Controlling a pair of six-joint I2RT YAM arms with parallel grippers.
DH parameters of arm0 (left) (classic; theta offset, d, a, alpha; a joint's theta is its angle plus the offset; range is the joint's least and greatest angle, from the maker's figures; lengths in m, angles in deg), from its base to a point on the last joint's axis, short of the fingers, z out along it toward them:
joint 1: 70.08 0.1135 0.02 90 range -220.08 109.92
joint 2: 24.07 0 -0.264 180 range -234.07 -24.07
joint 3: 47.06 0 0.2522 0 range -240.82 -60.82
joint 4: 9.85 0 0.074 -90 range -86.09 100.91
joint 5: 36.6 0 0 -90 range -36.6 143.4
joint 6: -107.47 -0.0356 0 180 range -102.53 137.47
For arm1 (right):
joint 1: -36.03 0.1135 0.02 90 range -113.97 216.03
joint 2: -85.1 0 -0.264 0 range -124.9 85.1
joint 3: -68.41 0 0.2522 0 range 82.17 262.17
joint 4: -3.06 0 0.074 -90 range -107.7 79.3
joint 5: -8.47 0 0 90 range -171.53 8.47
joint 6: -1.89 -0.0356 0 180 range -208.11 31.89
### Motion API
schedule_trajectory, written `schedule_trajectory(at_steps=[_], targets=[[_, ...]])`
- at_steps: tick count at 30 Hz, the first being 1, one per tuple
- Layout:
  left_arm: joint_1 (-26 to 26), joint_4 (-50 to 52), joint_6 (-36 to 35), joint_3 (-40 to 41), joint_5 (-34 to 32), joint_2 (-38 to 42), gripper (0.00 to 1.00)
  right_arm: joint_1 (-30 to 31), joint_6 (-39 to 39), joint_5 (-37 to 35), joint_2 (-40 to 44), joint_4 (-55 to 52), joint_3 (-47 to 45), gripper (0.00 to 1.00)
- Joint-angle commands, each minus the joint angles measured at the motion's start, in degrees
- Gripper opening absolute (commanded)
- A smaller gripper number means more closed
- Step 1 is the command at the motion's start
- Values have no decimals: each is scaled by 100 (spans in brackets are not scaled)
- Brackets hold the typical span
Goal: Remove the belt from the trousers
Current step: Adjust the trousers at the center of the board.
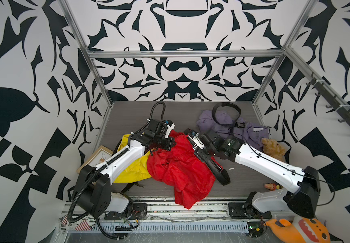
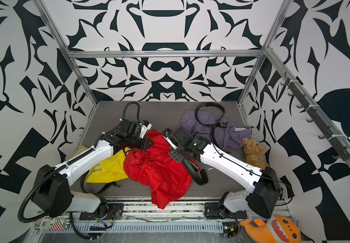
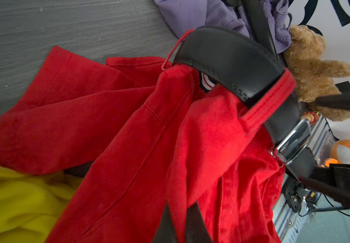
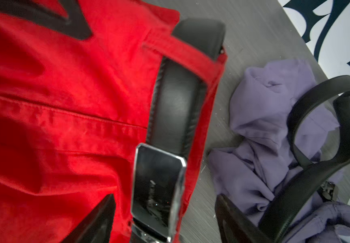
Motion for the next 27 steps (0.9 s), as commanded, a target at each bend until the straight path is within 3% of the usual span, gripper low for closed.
schedule_trajectory(at_steps=[1,5,8,9,12,16,19,21,24,27], targets=[[27,193,52,-163,-88,174,0,126,-488,-680,-25,348,-206,79],[27,199,50,-167,-126,200,0,218,-391,-1464,-202,907,-507,78],[35,206,53,-133,-180,217,0,211,-66,-1577,-178,1797,-754,67],[35,206,41,-114,-201,213,0,214,140,-1530,-178,2017,-790,57],[65,250,29,-35,-327,201,0,120,863,-960,-114,2351,-794,32],[176,355,147,71,-743,180,3,-502,1884,958,-3,2159,-453,13],[185,215,190,-18,-949,345,46,-1091,2395,2108,-123,1572,262,6],[185,114,154,-191,-1146,495,63,-1419,2677,2711,-279,1172,772,1],[166,-144,-108,-499,-1299,666,82,-1817,2927,3520,-541,576,1532,0],[-53,-395,-731,-857,-1225,857,93,-2037,3213,3975,-835,-36,2243,0]])
